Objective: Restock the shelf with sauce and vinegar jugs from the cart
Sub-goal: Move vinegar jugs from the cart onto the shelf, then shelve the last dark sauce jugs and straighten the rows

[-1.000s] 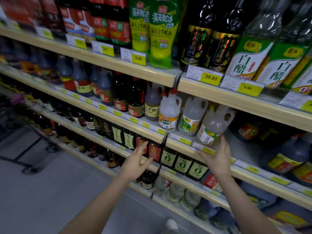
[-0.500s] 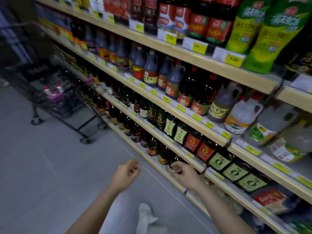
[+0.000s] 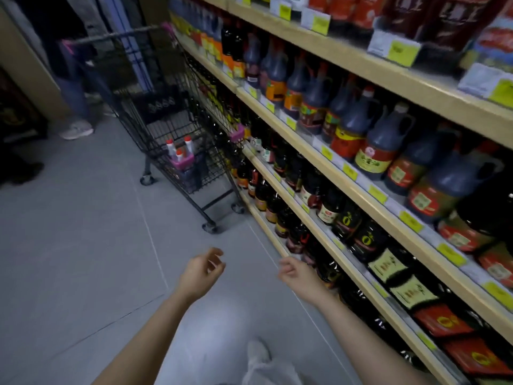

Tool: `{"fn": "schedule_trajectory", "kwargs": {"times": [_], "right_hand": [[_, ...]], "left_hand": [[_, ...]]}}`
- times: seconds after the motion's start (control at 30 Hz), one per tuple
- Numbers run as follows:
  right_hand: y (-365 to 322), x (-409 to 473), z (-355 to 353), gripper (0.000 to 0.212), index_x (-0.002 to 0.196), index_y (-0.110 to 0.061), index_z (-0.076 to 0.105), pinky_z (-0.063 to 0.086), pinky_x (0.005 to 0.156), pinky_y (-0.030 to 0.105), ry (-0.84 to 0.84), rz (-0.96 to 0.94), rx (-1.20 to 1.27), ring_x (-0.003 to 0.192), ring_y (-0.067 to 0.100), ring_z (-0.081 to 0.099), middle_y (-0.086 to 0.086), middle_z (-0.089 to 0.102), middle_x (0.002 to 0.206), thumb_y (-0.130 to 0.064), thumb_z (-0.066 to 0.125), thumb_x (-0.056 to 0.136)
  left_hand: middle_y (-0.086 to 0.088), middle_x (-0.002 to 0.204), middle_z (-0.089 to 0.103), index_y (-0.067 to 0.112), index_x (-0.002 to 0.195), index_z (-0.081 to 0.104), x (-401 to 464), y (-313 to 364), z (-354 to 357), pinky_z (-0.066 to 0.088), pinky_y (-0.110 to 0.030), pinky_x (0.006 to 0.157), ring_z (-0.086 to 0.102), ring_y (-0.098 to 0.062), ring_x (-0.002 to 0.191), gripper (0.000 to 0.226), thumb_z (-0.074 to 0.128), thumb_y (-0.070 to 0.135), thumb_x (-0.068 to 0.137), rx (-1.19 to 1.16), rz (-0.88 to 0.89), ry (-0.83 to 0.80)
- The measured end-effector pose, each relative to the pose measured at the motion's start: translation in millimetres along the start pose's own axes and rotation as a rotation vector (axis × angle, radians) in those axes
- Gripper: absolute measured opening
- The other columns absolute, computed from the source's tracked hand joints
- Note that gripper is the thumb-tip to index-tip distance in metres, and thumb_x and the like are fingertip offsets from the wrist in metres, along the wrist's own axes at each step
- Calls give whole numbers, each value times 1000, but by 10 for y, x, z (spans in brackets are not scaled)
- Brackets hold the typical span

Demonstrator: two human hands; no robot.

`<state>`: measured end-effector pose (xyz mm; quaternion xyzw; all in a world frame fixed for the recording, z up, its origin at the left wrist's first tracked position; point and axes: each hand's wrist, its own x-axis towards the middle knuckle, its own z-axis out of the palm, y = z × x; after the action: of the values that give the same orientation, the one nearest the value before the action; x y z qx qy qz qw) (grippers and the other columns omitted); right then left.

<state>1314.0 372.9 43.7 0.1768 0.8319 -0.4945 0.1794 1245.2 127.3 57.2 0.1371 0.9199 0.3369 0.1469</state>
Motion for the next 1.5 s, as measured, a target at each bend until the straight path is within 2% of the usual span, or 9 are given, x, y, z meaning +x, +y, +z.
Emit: {"fn": "schedule_trajectory", "kwargs": {"times": [0.2, 0.4, 0.53, 0.7, 0.97, 1.13, 1.23, 1.33, 1.5], "right_hand": [[-738, 848, 199, 29, 116, -11, 56, 39, 66, 3, -50, -52, -1, 94, 14, 56, -1, 57, 100, -8, 56, 87], [-1398, 1702, 570, 26, 114, -10, 57, 41, 65, 4, -48, -71, 54, 93, 13, 56, 1, 59, 100, -10, 57, 89], [-1966, 2219, 899, 23, 110, -12, 56, 42, 68, 3, 1, -73, 133, 89, 11, 56, -3, 58, 92, -9, 59, 88], [-2627, 2733, 1301, 22, 104, -21, 56, 44, 87, 23, 47, -67, 182, 95, 15, 59, -5, 61, 93, -16, 65, 85], [-3303, 3501, 1559, 22, 96, -25, 56, 43, 86, 23, 133, -57, 224, 89, 9, 60, -9, 62, 89, -8, 65, 84], [-3527, 4137, 1576, 22, 100, -16, 57, 45, 74, 10, 184, -14, 246, 84, 10, 60, -1, 63, 89, -6, 66, 83], [-3644, 4605, 1549, 24, 100, -23, 56, 46, 80, 19, 198, -17, 244, 87, 9, 60, -2, 63, 96, -10, 67, 83], [-3763, 5082, 1516, 25, 99, -22, 57, 46, 84, 27, 240, -13, 210, 87, 4, 59, -7, 62, 92, -8, 68, 82], [-3738, 5841, 1525, 34, 112, -28, 56, 50, 89, 46, 253, 40, 142, 102, 23, 61, 4, 65, 108, -23, 67, 81]], "left_hand": [[-1, 92, 62, 14, 112, 55, 659, -307, -566, 41, -20, 68, 57, -10, 73, 22, 57, 20, 91, -43, -51, 72], [4, 82, 60, 11, 109, 57, 1357, -944, -1152, 42, -17, 63, 55, -1, 67, 21, 59, 16, 89, -68, -33, 103], [7, 83, 61, 14, 109, 56, 1872, -1496, -1743, 45, -23, 68, 57, -6, 69, 22, 60, 18, 88, -62, 4, 64], [3, 90, 61, 13, 111, 57, 2502, -2042, -2544, 40, -20, 71, 58, -12, 79, 25, 60, 22, 89, 29, 75, 34], [-1, 103, 60, 16, 114, 55, 3538, -2484, -3190, 48, -32, 84, 57, -17, 95, 35, 49, 36, 87, 238, 237, -93], [-4, 111, 58, 16, 115, 54, 4274, -2660, -3303, 41, -31, 87, 54, -22, 105, 38, 42, 40, 89, 422, 363, -85], [-3, 103, 59, 17, 109, 56, 4816, -2756, -3377, 42, -33, 82, 56, -23, 98, 49, 29, 48, 83, 516, 422, -74], [1, 89, 59, 19, 97, 58, 5374, -2829, -3489, 46, -34, 71, 60, -22, 84, 36, 38, 44, 81, 599, 480, 2], [1, 90, 59, 18, 98, 60, 6118, -2968, -3631, 46, -37, 75, 59, -22, 86, 39, 37, 44, 81, 663, 503, -65]]}}
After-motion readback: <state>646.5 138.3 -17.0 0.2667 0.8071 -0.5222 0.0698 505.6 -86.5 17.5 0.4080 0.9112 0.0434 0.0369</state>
